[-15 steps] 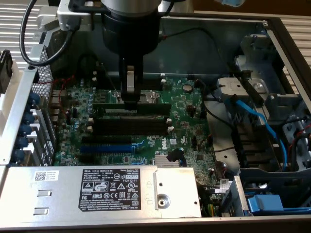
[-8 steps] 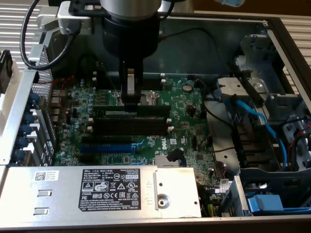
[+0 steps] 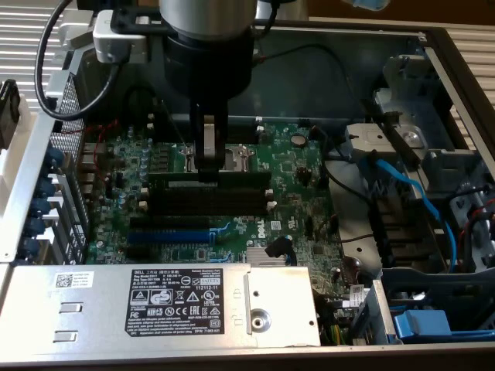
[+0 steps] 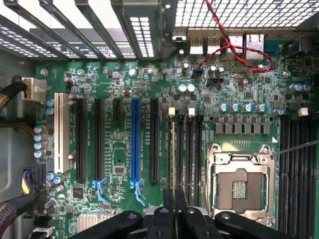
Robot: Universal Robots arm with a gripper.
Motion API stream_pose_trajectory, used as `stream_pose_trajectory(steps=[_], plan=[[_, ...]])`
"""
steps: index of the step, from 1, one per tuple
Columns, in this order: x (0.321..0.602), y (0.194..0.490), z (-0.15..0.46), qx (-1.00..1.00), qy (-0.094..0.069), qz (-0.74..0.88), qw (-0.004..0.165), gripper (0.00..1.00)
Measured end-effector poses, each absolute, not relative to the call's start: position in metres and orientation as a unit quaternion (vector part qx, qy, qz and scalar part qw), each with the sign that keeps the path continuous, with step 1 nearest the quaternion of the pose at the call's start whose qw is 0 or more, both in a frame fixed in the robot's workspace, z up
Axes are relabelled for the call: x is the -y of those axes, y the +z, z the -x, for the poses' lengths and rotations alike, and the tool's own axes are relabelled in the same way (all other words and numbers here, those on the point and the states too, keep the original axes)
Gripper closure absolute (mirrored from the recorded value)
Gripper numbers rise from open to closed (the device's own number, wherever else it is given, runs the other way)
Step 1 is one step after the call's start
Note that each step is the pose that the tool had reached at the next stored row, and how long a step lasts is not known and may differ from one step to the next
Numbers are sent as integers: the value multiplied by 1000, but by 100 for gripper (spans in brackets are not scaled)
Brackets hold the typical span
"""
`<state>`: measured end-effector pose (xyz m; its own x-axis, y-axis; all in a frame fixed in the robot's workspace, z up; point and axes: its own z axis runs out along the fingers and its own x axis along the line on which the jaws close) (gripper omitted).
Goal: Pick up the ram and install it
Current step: 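Insert the ram into the slot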
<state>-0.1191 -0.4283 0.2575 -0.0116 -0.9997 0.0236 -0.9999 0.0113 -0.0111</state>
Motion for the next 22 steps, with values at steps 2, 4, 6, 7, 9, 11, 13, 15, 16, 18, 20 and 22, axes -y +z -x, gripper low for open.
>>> stream_pose_trajectory(steps=[2, 4, 6, 7, 9, 11, 13, 15, 16, 18, 20, 22], plan=[[428, 255, 119, 711, 12, -703, 5, 88], [428, 252, 119, 711, 12, -703, 5, 88], [428, 250, 119, 711, 11, -703, 6, 88], [428, 249, 119, 711, 10, -703, 7, 88], [428, 248, 119, 711, 9, -703, 8, 88], [428, 248, 119, 711, 8, -703, 9, 88], [428, 248, 118, 711, 7, -703, 9, 88], [428, 248, 118, 711, 7, -703, 9, 88], [429, 248, 118, 711, 7, -703, 9, 88], [429, 247, 118, 711, 7, -703, 9, 88], [429, 246, 118, 711, 7, -703, 9, 88], [429, 245, 118, 711, 7, -703, 9, 88]])
